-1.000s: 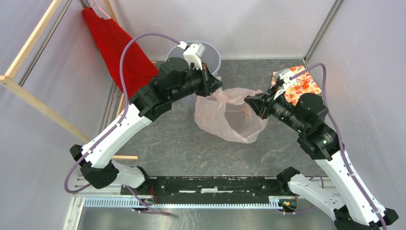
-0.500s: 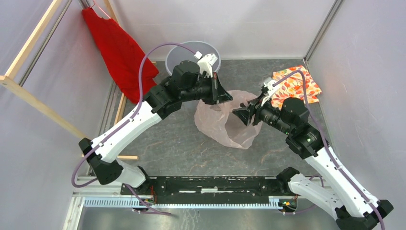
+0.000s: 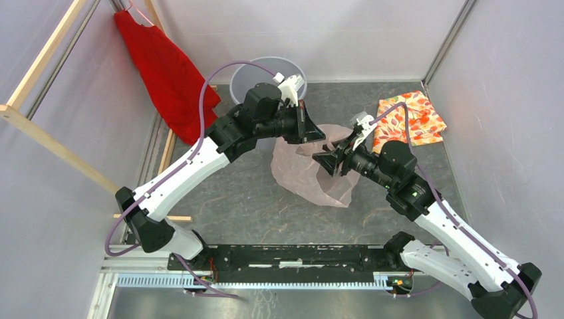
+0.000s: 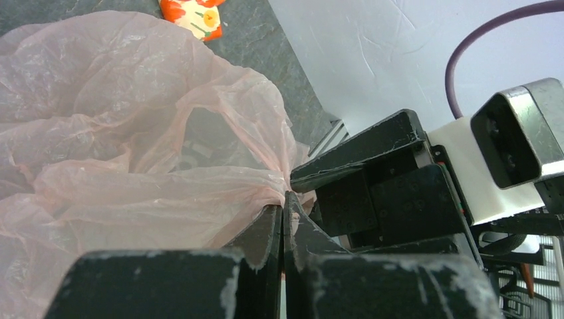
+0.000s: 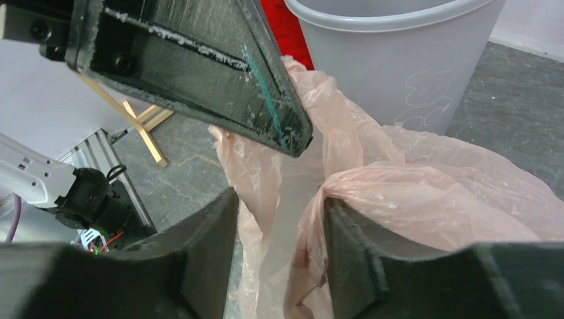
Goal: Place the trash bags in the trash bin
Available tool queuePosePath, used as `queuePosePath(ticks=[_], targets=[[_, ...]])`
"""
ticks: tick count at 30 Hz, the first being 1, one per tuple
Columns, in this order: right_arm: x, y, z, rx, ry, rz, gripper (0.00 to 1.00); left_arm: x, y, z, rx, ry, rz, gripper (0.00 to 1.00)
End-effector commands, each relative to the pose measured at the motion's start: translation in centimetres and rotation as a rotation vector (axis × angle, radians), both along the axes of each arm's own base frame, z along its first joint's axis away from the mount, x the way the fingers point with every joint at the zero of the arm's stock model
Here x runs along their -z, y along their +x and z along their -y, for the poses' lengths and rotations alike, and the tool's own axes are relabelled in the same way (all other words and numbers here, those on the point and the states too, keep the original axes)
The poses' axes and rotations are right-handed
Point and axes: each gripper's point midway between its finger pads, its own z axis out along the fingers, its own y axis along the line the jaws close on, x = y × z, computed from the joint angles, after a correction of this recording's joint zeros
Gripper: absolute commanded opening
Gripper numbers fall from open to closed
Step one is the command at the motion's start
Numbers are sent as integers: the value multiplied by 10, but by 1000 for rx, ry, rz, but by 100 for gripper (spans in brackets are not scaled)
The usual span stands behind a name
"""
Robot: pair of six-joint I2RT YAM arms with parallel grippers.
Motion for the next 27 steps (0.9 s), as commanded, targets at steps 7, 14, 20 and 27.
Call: queuePosePath(ticks=[7,14,20,27], targets=[[-21,18,2,117,89,22,0,-23,0,2,-8,-71,9,45],[-30,14,-3,92,100,26,0,-14,-1,-15,-83,-33,34,65],[-26,11,-13,69,86,18,0,-3,3,-9,-125,-8,51,63],[-4,8,18,201,16,-68,31,6,11,-8,-166,35,72,4]])
